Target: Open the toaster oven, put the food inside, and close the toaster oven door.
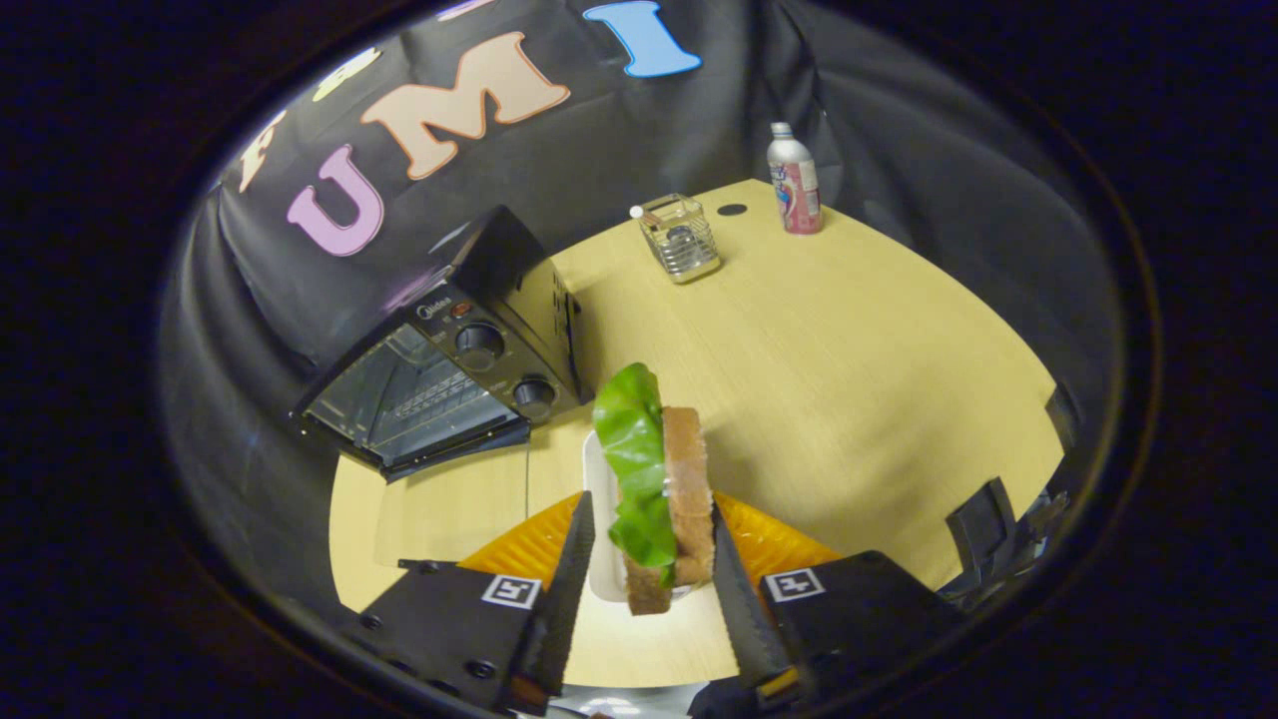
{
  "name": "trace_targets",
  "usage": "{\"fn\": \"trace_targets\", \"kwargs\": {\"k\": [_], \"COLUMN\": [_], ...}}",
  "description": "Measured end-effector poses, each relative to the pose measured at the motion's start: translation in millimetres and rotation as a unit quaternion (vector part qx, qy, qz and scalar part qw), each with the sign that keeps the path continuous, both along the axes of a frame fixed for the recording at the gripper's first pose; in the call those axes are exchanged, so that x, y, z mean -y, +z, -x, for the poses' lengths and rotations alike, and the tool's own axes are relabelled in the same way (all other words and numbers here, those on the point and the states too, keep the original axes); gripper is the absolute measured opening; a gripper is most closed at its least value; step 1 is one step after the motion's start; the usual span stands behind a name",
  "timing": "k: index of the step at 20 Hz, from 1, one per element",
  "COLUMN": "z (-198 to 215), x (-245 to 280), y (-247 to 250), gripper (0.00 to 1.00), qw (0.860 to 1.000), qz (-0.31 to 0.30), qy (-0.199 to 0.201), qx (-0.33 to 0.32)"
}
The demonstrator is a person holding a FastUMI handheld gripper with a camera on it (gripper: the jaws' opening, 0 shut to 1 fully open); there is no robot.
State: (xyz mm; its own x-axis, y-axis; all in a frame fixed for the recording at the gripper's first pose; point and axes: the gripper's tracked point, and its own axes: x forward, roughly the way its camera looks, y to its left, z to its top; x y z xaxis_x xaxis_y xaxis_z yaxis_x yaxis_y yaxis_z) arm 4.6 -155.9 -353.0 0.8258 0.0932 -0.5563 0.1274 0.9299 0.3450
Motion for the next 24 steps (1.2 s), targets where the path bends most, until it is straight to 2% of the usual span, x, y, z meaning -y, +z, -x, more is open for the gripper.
{"fn": "trace_targets", "kwargs": {"k": [3, 8, 13, 16, 19, 24], "z": [2, 8, 18, 24, 27, 25], "x": [-2, -2, 7, 3, -13, -67], "y": [0, 3, 20, 34, 44, 47], "gripper": [0.45, 0.41, 0.4, 0.4, 0.4, 0.4], "qw": [0.999, 0.995, 0.994, 0.99, 0.982, 0.964], "qz": [-0.037, -0.095, -0.104, -0.129, -0.17, -0.248], "qy": [-0.002, -0.01, -0.032, -0.046, -0.057, -0.041], "qx": [-0.007, 0.003, 0.027, 0.043, 0.068, 0.081]}}
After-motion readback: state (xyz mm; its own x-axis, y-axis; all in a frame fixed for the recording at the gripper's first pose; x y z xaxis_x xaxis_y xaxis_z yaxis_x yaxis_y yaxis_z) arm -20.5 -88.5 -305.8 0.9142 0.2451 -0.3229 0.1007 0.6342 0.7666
